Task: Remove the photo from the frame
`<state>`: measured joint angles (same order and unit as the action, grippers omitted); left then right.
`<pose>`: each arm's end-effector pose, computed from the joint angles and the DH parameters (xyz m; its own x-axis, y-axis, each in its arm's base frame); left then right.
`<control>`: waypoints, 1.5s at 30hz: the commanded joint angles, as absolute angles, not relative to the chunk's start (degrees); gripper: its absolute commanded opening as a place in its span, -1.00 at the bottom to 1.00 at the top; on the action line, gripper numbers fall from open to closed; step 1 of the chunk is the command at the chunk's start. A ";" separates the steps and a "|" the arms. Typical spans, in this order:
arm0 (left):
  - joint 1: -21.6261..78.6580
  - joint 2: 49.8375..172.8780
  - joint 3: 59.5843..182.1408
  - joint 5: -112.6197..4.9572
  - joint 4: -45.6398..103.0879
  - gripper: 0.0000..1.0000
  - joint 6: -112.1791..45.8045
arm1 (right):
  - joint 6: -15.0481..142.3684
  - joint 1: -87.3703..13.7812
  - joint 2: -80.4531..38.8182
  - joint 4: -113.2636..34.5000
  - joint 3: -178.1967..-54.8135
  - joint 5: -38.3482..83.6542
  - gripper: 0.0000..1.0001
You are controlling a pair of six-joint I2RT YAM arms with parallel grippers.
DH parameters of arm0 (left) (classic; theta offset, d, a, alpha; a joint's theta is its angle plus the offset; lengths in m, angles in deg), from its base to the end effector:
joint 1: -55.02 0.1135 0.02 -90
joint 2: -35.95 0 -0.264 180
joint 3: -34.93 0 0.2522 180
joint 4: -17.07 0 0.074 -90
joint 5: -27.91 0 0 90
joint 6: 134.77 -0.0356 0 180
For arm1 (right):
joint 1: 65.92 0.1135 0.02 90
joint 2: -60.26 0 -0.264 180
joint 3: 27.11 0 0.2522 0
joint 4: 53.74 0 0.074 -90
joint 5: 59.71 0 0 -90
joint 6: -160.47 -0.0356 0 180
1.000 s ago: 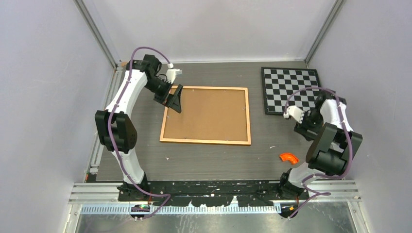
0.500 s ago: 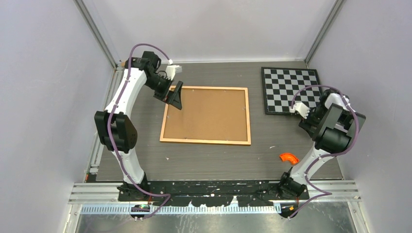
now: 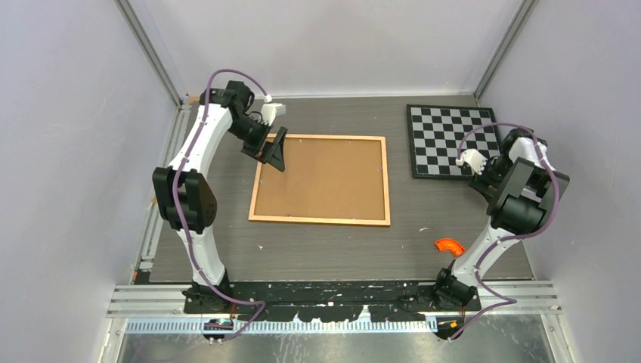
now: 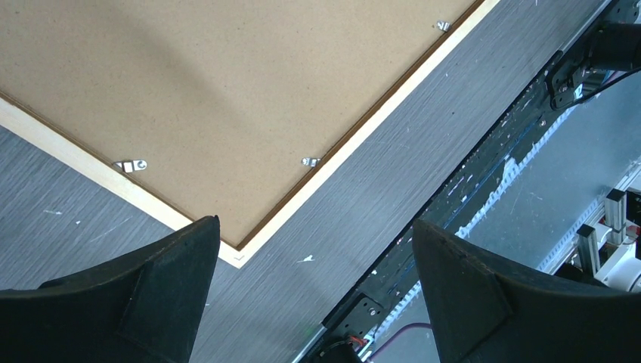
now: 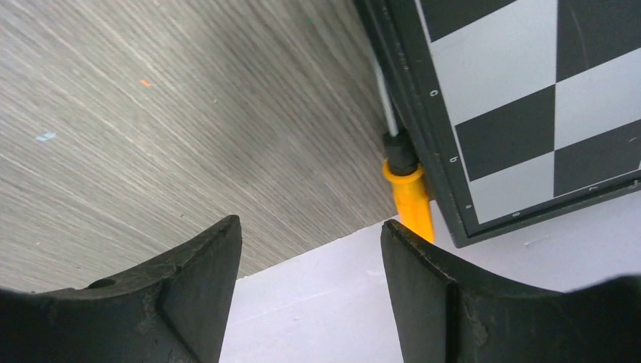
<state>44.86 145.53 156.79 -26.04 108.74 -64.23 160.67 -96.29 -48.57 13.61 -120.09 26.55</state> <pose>0.3643 -0.0866 0.3148 -0.8292 0.4222 -0.3663 0.5574 0.6746 -0.4840 0.3125 -0.1804 0.1857 -0.4948 -0.8666 -0.0644 -0.8584 0.4990 -0.1186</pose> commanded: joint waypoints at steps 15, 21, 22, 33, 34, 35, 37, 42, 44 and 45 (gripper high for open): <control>44.29 145.82 159.01 -26.09 110.57 0.99 -65.15 | 158.54 -96.60 -54.60 10.23 -125.38 27.05 0.45; 44.14 145.78 158.48 -26.06 110.65 0.99 -65.26 | 159.36 -96.62 -53.16 12.12 -126.58 25.74 0.46; 44.05 145.89 158.67 -26.10 110.57 0.99 -65.31 | 159.41 -96.60 -52.99 12.41 -127.02 25.37 0.46; 42.96 147.37 160.04 -26.48 110.58 0.99 -65.20 | 159.60 -96.51 -54.82 14.96 -132.01 24.43 0.46; 42.85 147.45 160.06 -26.60 110.62 0.99 -65.17 | 159.55 -96.51 -55.18 15.02 -131.95 24.56 0.46; 42.76 147.46 160.13 -26.69 110.64 0.99 -65.26 | 159.49 -96.51 -55.37 14.89 -131.74 24.66 0.45; 42.62 147.52 160.15 -26.83 110.71 0.99 -65.33 | 159.50 -96.51 -55.57 14.49 -130.95 24.73 0.44; 42.45 147.55 160.25 -27.06 110.73 0.99 -65.38 | 160.16 -96.51 -55.68 13.01 -128.00 25.29 0.38; 42.36 147.57 160.35 -27.12 110.81 0.99 -65.33 | 160.32 -96.51 -56.08 12.01 -127.15 25.80 0.37; 42.28 147.63 160.44 -27.12 110.81 0.99 -65.36 | 160.33 -96.51 -56.25 11.76 -127.07 25.95 0.37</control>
<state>42.68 147.85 158.19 -27.15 109.87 -64.67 159.18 -96.47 -55.31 13.17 -128.16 25.71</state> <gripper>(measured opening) 0.996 0.689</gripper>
